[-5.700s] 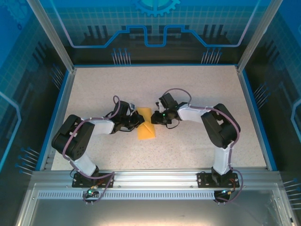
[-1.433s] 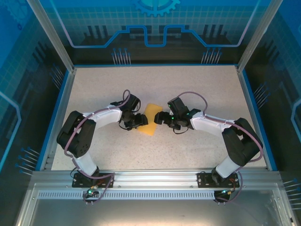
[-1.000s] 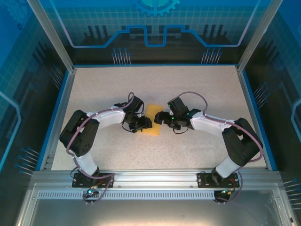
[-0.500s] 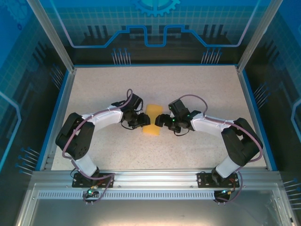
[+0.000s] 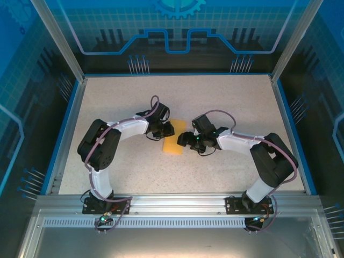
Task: Fold a paper plane with a square sheet of paper (pick it up from the middle)
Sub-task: Third fold the triangle at the center of the table.
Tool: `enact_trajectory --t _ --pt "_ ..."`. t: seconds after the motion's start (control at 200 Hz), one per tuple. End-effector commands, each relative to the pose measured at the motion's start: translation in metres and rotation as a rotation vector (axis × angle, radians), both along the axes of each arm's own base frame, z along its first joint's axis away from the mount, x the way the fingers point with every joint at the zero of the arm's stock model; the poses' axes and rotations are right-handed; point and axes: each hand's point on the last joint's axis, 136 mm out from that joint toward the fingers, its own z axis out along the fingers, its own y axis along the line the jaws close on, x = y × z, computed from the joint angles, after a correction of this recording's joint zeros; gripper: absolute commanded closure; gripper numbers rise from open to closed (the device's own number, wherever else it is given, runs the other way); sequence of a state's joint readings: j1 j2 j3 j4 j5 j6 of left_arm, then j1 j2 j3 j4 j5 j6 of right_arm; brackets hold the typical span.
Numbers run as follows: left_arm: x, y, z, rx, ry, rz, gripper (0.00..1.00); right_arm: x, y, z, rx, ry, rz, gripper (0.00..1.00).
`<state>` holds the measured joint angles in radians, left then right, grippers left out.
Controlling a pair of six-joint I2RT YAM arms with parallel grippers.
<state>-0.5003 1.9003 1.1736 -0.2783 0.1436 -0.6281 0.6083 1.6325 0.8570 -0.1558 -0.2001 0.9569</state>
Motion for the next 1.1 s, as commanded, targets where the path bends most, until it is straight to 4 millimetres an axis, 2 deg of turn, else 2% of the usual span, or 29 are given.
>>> enact_trajectory --t 0.0,0.075,0.1,0.33,0.795,1.095 --pt "0.011 0.006 -0.004 0.032 -0.005 0.037 0.77 -0.002 0.008 -0.003 0.017 0.032 0.008 0.26" --pt "0.009 0.009 -0.008 0.031 0.019 0.051 0.76 -0.006 0.01 -0.008 0.015 0.049 0.017 0.26" --pt "0.009 0.01 -0.01 0.032 0.026 0.057 0.75 0.001 0.016 0.0 0.031 0.03 0.021 0.26" --pt "0.008 0.015 -0.014 -0.009 0.074 0.087 0.64 0.0 0.03 -0.003 0.048 0.059 0.051 0.26" --pt "0.002 0.015 -0.025 -0.017 0.13 0.092 0.65 -0.013 0.055 -0.006 0.133 0.131 0.093 0.31" --pt "0.002 0.016 -0.026 -0.014 0.135 0.096 0.65 -0.019 0.064 -0.007 0.186 0.154 0.098 0.44"
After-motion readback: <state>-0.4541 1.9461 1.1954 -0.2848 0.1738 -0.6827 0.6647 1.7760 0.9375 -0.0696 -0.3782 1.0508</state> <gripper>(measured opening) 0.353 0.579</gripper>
